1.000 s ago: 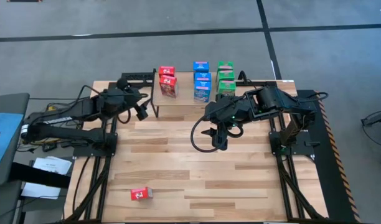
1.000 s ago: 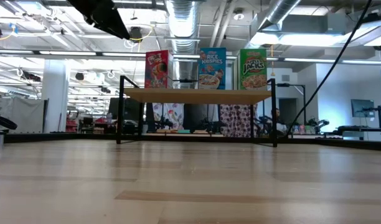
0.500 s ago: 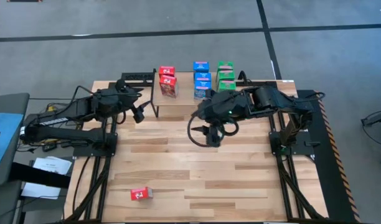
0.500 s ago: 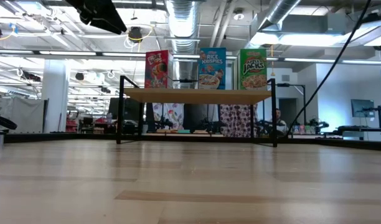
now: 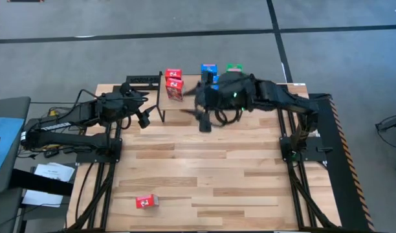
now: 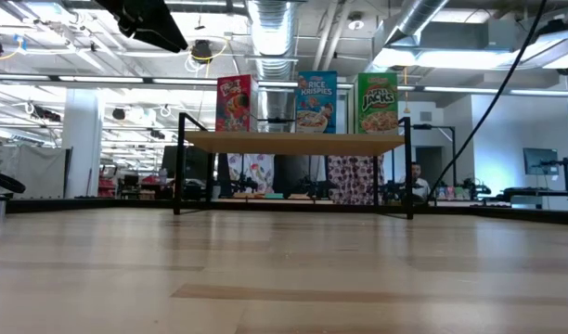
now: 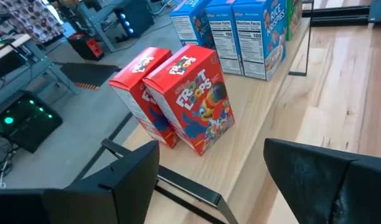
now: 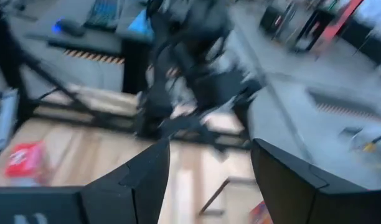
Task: Stack cereal on shelf
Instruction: Adjust the red cereal boxes on the shelf
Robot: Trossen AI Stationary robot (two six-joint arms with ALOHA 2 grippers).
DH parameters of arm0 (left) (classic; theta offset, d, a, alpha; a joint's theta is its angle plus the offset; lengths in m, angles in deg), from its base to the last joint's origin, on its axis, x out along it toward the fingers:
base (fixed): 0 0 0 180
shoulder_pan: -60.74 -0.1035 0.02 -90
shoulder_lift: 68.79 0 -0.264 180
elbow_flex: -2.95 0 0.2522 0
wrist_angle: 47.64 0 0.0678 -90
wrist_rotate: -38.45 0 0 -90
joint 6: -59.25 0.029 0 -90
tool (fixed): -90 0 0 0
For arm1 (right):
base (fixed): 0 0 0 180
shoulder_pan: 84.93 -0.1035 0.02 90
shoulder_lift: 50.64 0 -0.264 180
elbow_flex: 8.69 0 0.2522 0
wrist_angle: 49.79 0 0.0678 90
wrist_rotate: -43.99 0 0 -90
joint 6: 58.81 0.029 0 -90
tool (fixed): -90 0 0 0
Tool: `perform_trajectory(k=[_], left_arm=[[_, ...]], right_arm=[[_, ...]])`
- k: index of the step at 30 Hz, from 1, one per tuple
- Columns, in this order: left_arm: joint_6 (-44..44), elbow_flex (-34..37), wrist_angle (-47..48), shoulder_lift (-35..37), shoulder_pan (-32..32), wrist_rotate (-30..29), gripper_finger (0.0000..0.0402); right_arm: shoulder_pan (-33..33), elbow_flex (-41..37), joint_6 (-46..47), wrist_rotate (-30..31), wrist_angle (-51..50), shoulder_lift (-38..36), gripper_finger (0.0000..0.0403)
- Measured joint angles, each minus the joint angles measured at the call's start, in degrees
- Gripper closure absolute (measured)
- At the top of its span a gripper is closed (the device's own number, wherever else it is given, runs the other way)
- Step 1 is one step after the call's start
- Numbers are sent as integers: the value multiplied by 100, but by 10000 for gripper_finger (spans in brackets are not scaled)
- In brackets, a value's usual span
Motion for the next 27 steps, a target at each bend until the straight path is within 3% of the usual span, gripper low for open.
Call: perform_trajectory(k=[10, 18, 27], left_arm=[[44, -1, -9, -4, 0, -2, 123], [148, -1, -83, -66, -2, 33, 123], [168, -1, -50, -183, -83, -37, 123]], right_arm=[[1056, 11, -696, -1, 1054, 270, 152], [1898, -17, 34, -25, 872, 568, 152], [2026, -16, 756, -41, 404, 1199, 152]])
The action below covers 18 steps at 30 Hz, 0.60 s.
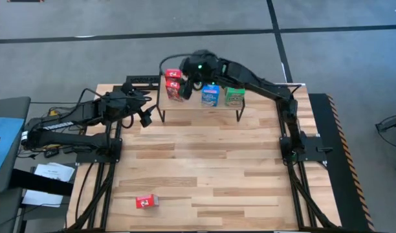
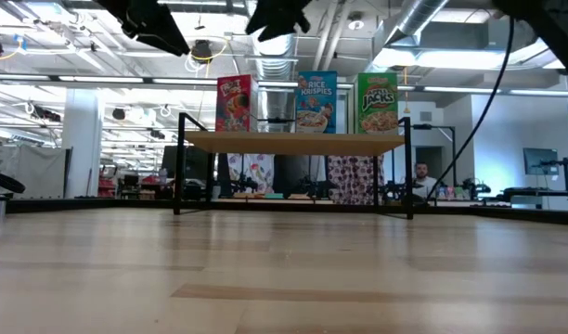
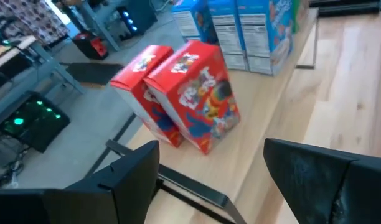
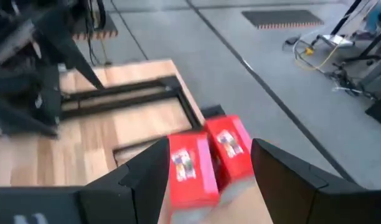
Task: Stack cereal on shelf
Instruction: Adjust the red cereal boxes on the shelf
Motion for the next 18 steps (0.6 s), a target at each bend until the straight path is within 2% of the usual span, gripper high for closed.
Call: perform_trajectory(k=[8, 18], left_arm=[[36, 2, 60, 1, -189, 26, 123], [34, 2, 176, 20, -199, 37, 123]], right_arm=[[-146, 0, 55, 3, -696, 281, 152], [-216, 9, -461, -3, -1349, 375, 152]])
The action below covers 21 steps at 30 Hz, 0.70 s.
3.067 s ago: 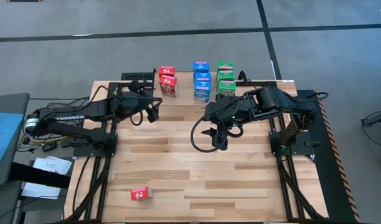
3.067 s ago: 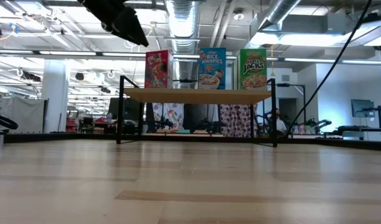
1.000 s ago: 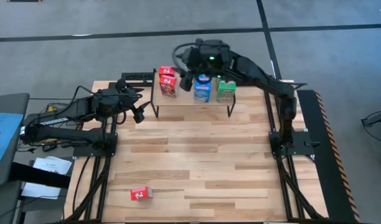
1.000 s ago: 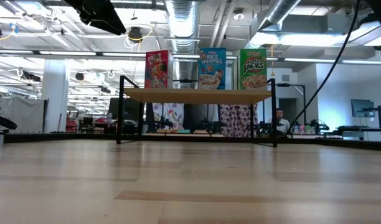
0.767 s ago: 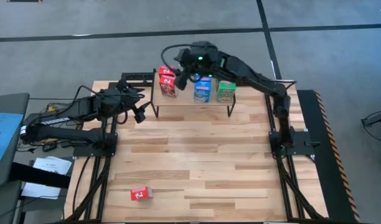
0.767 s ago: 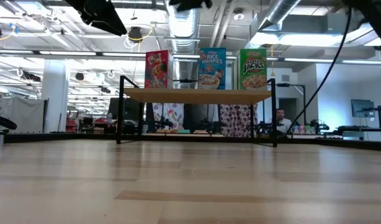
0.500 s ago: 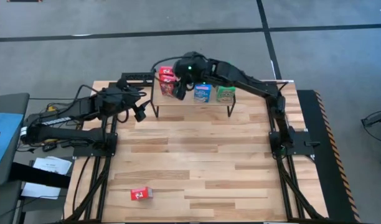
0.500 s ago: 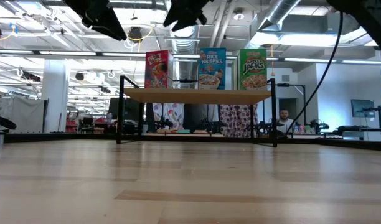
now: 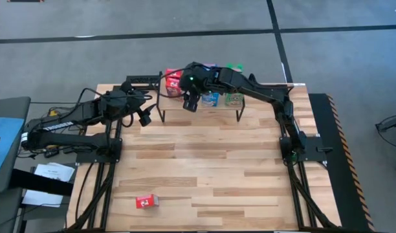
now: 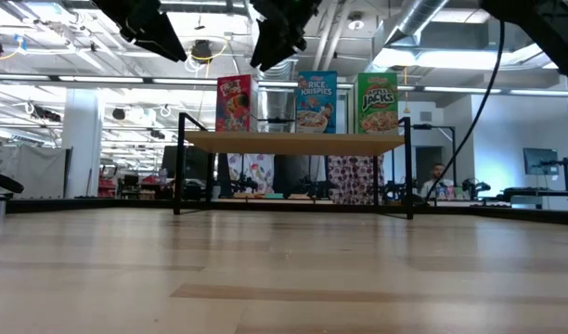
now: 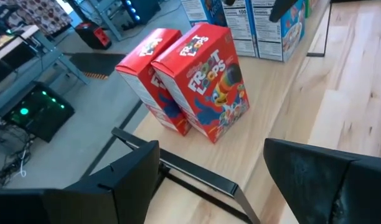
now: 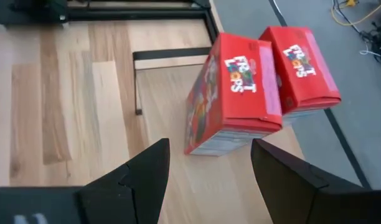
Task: Stack cereal on shelf
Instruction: Adjust the red cereal boxes on the shelf
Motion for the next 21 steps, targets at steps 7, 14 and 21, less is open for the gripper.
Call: perform_trajectory(k=[7, 14, 21], left_arm=[[-1, 0, -1, 0, 0, 2, 123], [104, 0, -160, -80, -2, 148, 123], [353, -2, -544, -409, -141, 145, 123]], right_arm=[[80, 4, 44, 0, 15, 0, 152], [148, 4, 155, 0, 142, 0, 152], [231, 4, 68, 2, 278, 0, 152]])
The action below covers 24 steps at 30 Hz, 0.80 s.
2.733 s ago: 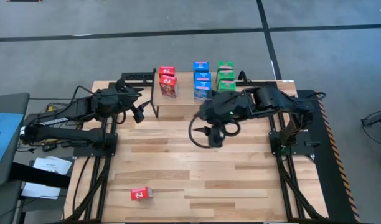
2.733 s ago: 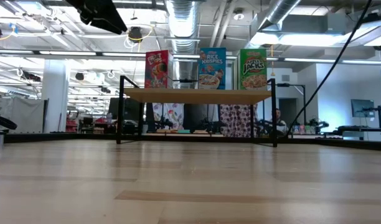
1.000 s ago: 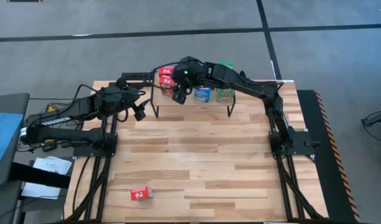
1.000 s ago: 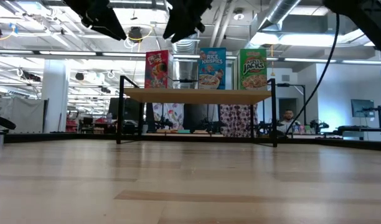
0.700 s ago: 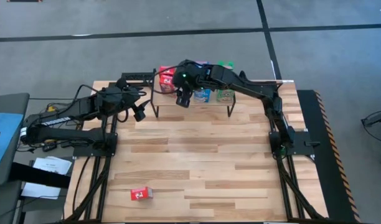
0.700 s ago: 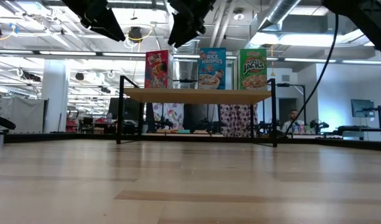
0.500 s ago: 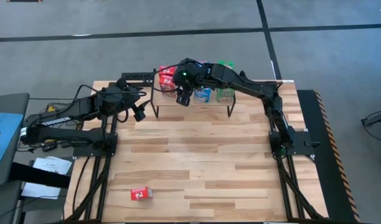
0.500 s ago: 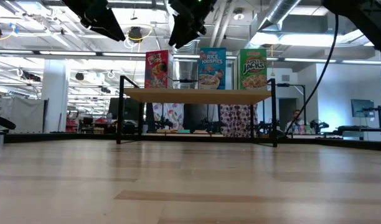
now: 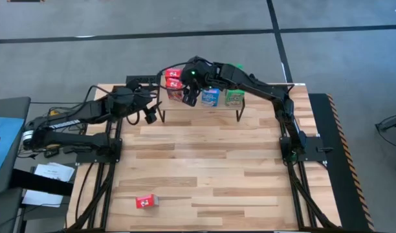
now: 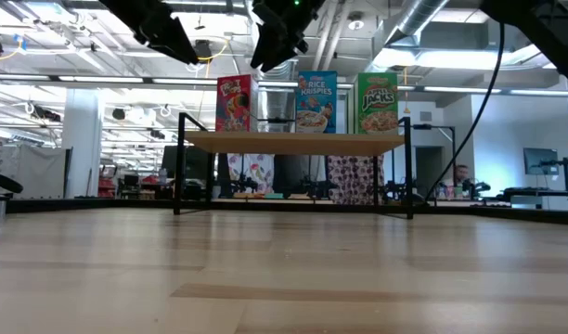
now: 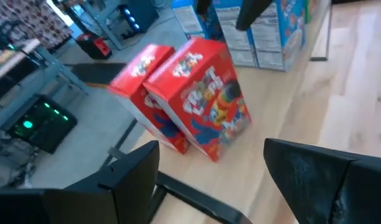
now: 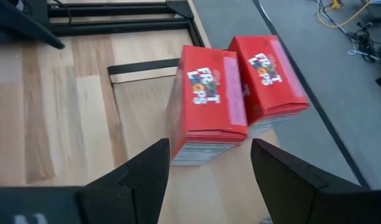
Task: Stack cereal on shelf
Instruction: Adjust the red cereal boxes on the shelf
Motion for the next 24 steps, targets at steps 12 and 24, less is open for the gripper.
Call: perform_trajectory(k=[12, 24], left_arm=[[564, -1, -484, -763, -968, 946, 123], [703, -1, -576, -938, -1470, 1661, 123]], right_arm=[[232, 0, -122, 2, 48, -2, 152], [232, 0, -223, 0, 35, -2, 152]])
